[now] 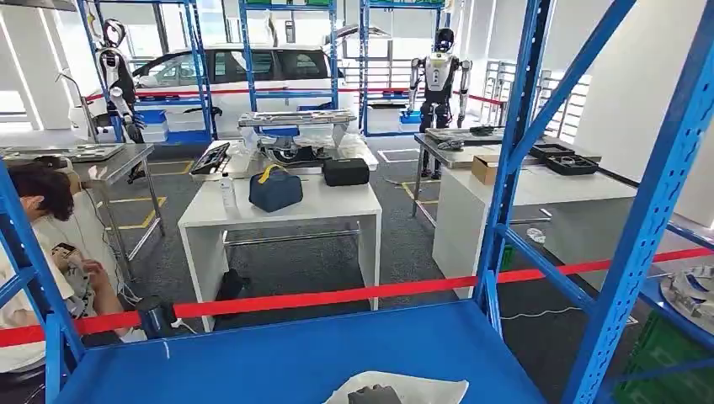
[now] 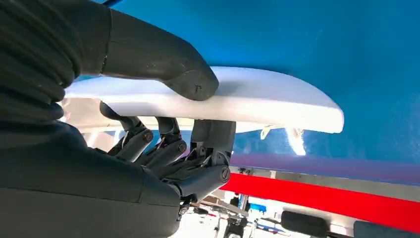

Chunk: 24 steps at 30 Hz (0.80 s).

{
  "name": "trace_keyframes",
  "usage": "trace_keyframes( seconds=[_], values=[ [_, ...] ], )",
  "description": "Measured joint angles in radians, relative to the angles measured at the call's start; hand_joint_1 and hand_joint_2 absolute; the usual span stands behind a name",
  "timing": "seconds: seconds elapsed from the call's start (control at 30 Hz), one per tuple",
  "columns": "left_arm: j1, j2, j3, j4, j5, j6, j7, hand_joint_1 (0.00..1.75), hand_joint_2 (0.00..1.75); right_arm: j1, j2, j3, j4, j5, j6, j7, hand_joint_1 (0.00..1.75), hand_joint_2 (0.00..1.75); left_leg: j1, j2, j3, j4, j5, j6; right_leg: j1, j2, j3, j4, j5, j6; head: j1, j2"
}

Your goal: Take the parts from the cabinet and place them on the table.

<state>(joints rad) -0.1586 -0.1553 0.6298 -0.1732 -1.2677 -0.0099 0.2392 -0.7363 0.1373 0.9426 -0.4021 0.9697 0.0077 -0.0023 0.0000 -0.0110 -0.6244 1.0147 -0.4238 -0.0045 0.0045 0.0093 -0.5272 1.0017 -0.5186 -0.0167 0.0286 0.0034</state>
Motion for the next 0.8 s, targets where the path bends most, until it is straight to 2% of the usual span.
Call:
trace_keyframes(
  seconds=[0.8],
  values=[
    [0.0, 0.0, 0.0, 0.0, 0.0, 0.0, 0.0, 0.0, 0.0, 0.0, 0.0, 0.0, 0.0, 0.0, 0.0, 0.0, 1.75, 1.75, 0.0, 0.0, 0.0, 0.0, 0.0, 0.0, 0.0, 0.0, 0.0, 0.0, 0.0, 0.0, 0.0, 0.0]
  ],
)
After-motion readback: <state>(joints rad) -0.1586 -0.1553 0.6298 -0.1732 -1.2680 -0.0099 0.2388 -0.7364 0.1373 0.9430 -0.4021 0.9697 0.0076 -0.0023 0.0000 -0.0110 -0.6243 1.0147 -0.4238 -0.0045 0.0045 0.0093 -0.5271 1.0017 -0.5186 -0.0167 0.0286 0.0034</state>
